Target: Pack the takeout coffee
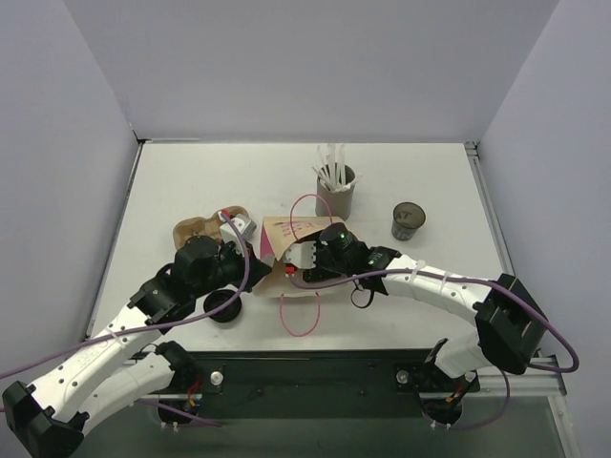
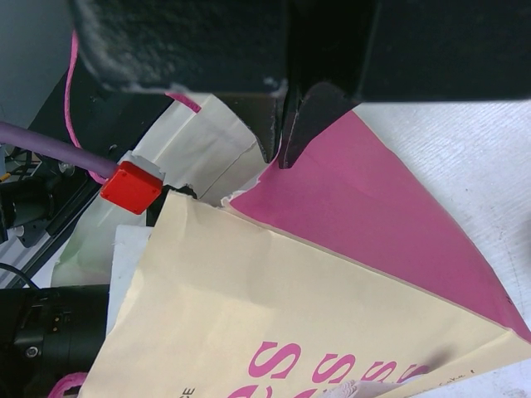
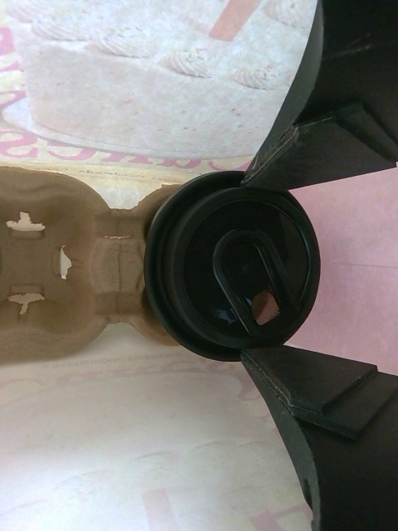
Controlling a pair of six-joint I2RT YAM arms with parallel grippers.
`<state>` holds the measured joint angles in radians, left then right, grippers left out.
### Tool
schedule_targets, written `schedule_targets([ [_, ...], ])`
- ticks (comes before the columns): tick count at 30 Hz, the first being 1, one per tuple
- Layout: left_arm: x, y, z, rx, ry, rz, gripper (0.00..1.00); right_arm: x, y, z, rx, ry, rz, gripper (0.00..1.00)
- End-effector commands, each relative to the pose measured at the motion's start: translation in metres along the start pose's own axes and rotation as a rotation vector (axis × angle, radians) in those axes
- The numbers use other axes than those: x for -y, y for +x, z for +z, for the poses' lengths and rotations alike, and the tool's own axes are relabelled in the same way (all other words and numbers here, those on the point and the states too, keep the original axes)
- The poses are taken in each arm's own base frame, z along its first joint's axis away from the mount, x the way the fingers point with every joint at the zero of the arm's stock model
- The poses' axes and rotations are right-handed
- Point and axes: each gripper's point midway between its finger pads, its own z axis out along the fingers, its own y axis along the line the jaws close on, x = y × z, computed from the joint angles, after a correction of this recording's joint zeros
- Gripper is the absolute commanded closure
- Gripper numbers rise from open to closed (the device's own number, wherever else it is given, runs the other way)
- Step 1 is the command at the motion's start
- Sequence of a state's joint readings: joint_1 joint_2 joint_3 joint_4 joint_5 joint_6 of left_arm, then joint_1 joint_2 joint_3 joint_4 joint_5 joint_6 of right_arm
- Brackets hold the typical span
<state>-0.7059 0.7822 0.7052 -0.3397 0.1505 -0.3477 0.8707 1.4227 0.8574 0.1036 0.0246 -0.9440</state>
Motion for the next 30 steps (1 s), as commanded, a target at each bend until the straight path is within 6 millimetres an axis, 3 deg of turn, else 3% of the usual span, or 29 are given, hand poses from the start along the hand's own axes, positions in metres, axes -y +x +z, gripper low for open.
schedule_targets([
  [1, 0.009, -0.015, -0.006, 0.020, 0.018, -0.002, 1.00, -0.031, 0.033, 0.009, -0.083, -0.080, 0.046, 0.35],
  [12, 0.009, -0.015, -0.004, 0.010, 0.016, -0.005, 1.00, -0.045, 0.044, 0.012, -0.115, -0.105, 0.073, 0.35],
  [15, 0.009, -0.014, -0.004, 0.001, 0.014, -0.003, 1.00, -0.045, 0.045, 0.011, -0.116, -0.092, 0.088, 0.31],
  [19, 0.010, -0.020, -0.005, 0.012, 0.010, 0.000, 1.00, -0.029, 0.033, 0.004, -0.086, -0.053, 0.096, 0.25],
  [22, 0.011, -0.027, -0.007, 0.022, 0.004, 0.001, 1.00, -0.014, 0.022, -0.001, -0.071, -0.044, 0.104, 0.05],
  [24, 0.012, -0.030, -0.007, 0.026, 0.002, 0.000, 1.00, -0.004, 0.013, -0.005, -0.045, -0.023, 0.122, 0.04],
  [30, 0.012, -0.031, -0.010, 0.007, -0.007, -0.010, 1.00, -0.001, 0.009, -0.015, -0.039, -0.034, 0.142, 0.06],
])
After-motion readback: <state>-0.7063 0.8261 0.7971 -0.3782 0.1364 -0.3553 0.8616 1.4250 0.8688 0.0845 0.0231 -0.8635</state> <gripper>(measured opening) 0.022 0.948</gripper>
